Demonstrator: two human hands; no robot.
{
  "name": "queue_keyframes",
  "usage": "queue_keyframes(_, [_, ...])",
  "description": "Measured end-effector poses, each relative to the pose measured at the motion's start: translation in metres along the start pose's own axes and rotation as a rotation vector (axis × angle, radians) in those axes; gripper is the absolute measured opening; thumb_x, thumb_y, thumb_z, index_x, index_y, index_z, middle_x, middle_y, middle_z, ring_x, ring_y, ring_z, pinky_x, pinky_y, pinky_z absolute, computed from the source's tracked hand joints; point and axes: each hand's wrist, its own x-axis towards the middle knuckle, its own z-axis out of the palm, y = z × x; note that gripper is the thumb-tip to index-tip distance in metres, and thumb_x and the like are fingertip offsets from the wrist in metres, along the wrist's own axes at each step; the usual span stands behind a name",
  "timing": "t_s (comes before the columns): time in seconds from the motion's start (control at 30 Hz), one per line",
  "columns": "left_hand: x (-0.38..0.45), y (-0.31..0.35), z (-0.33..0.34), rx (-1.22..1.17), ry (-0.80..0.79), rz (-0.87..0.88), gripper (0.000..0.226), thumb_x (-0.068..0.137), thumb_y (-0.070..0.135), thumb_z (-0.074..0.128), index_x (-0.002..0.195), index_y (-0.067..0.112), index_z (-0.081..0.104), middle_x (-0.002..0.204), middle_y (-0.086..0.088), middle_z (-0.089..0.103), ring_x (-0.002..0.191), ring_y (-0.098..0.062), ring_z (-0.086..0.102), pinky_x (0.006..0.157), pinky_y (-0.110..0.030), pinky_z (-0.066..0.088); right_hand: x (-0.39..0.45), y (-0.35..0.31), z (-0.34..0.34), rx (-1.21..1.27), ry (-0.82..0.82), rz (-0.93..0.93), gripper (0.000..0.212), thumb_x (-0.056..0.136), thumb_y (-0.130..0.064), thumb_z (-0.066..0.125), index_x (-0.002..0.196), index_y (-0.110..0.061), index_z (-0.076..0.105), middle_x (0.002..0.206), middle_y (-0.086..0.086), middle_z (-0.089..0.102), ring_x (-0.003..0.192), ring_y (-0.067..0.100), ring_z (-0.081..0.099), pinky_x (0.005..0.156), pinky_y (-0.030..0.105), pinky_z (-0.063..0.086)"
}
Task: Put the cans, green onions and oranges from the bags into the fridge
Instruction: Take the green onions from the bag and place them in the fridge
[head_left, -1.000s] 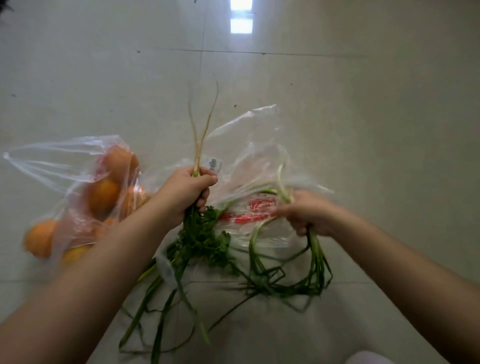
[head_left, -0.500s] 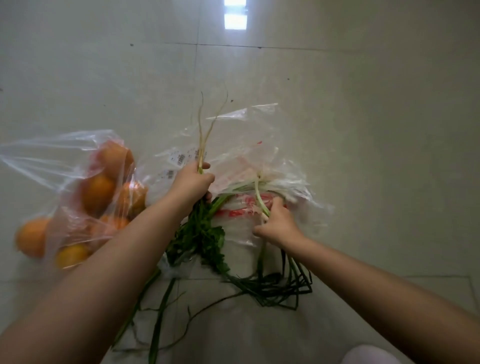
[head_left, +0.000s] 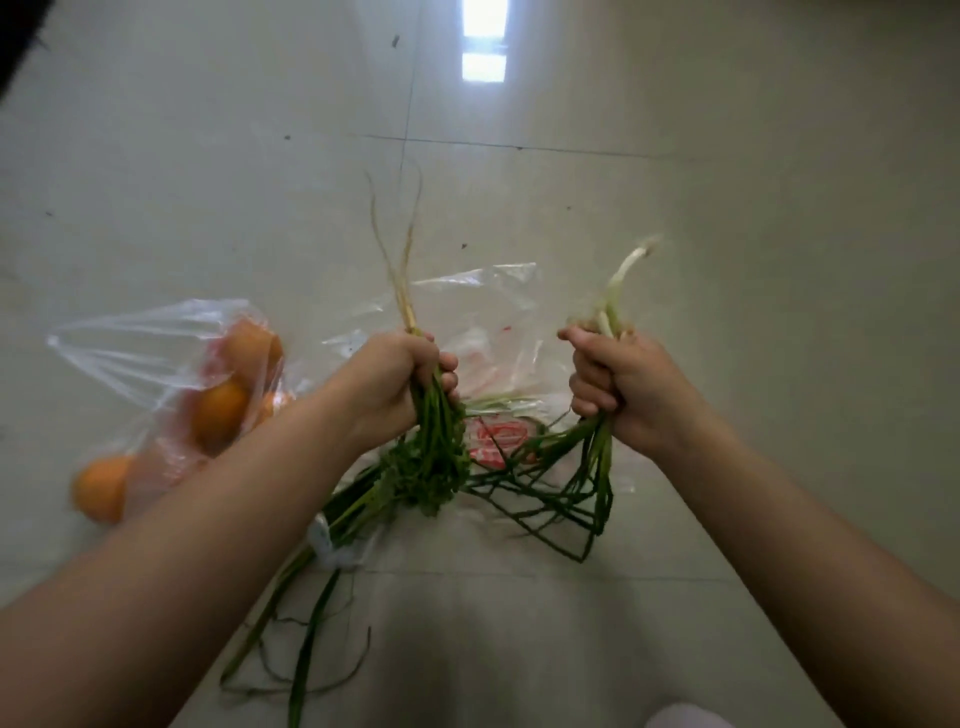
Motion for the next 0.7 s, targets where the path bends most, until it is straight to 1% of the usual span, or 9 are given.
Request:
queue_keyframes(0.1, [-0.05,0.039,0.032,-0.004,0.017,0.057,0.036,0.085,-0.022,0.02,0.073,0.009,0.033,0.072,-0.011,0.039,0.061,-0.018,0.044,0.059,-0.026,0.04,-0.032,-0.048,0.013,0.219,0.135,-0.022,0.014,0.075,0.004,0.044,0.08,-0.01,0.045,0.039,-0.004,0.037,0.031,0.007,0.034,0.04,0.018,0.036])
queue_keyframes(0.17, [-0.091,0.072,0.055,-0.047,0.022,0.068,0.032,0.089,-0.022,0.026,0.079,0.004,0.042,0.083,-0.014,0.047,0.08,-0.023,0.054,0.073,-0.029,0.046,-0.068,-0.09,0.02,0.314,0.173,-0.034,0.021,0.066,0.007,0.036,0.079,-0.007,0.043,0.052,0.002,0.038,0.037,0.009,0.039,0.05,0.024,0.037])
queue_keyframes(0.23, [-0.134,0.111,0.082,-0.06,0.009,0.069,0.026,0.09,-0.021,0.03,0.087,-0.003,0.049,0.092,-0.016,0.052,0.101,-0.025,0.054,0.092,-0.03,0.042,-0.108,-0.139,0.021,0.333,0.21,-0.072,0.027,0.076,0.015,0.026,0.078,-0.006,0.042,0.062,0.005,0.036,0.043,0.011,0.042,0.056,0.026,0.037])
queue_keyframes(0.33, [-0.199,0.181,0.139,-0.013,-0.016,0.103,0.02,0.091,-0.017,0.036,0.1,-0.007,0.052,0.094,-0.013,0.055,0.108,-0.023,0.053,0.103,-0.031,0.038,-0.174,-0.229,0.015,0.33,0.238,-0.146,0.032,0.085,0.016,0.024,0.076,-0.007,0.045,0.066,0.006,0.04,0.05,0.013,0.045,0.063,0.027,0.042])
queue_keyframes(0.43, [-0.26,0.261,0.219,0.097,-0.061,0.186,0.025,0.094,-0.012,0.037,0.086,0.007,0.051,0.099,-0.01,0.058,0.105,-0.022,0.052,0.104,-0.034,0.037,-0.242,-0.334,0.0,0.186,0.238,-0.224,0.028,0.093,0.006,0.029,0.079,-0.011,0.046,0.06,0.003,0.05,0.059,0.016,0.051,0.069,0.028,0.044])
queue_keyframes(0.5, [-0.301,0.316,0.281,0.17,-0.102,0.251,0.027,0.096,-0.007,0.038,0.085,0.014,0.049,0.113,-0.012,0.058,0.112,-0.022,0.048,0.106,-0.039,0.034,-0.285,-0.409,-0.011,-0.009,0.251,-0.253,0.026,0.096,0.0,0.031,0.081,-0.014,0.046,0.063,0.004,0.053,0.066,0.018,0.05,0.069,0.03,0.042])
queue_keyframes(0.57, [-0.34,0.367,0.345,0.221,-0.134,0.324,0.024,0.096,0.0,0.042,0.085,0.02,0.049,0.119,-0.012,0.055,0.116,-0.024,0.047,0.106,-0.042,0.034,-0.325,-0.483,-0.025,-0.158,0.274,-0.299,0.025,0.097,-0.003,0.033,0.08,-0.017,0.046,0.069,0.005,0.052,0.07,0.018,0.05,0.072,0.032,0.042])
queue_keyframes(0.63, [-0.373,0.412,0.403,0.253,-0.163,0.395,0.022,0.097,0.005,0.043,0.086,0.023,0.049,0.115,-0.012,0.055,0.119,-0.027,0.047,0.1,-0.041,0.037,-0.364,-0.554,-0.041,-0.25,0.33,-0.341,0.025,0.097,-0.006,0.034,0.08,-0.019,0.046,0.071,0.003,0.052,0.073,0.016,0.051,0.078,0.035,0.043])
queue_keyframes(0.7, [-0.4,0.452,0.457,0.269,-0.235,0.471,0.019,0.099,0.006,0.039,0.094,0.021,0.05,0.1,-0.007,0.058,0.114,-0.027,0.047,0.095,-0.039,0.037,-0.401,-0.622,-0.059,-0.341,0.386,-0.395,0.022,0.097,-0.01,0.037,0.081,-0.021,0.048,0.072,0.002,0.054,0.076,0.015,0.054,0.086,0.039,0.045])
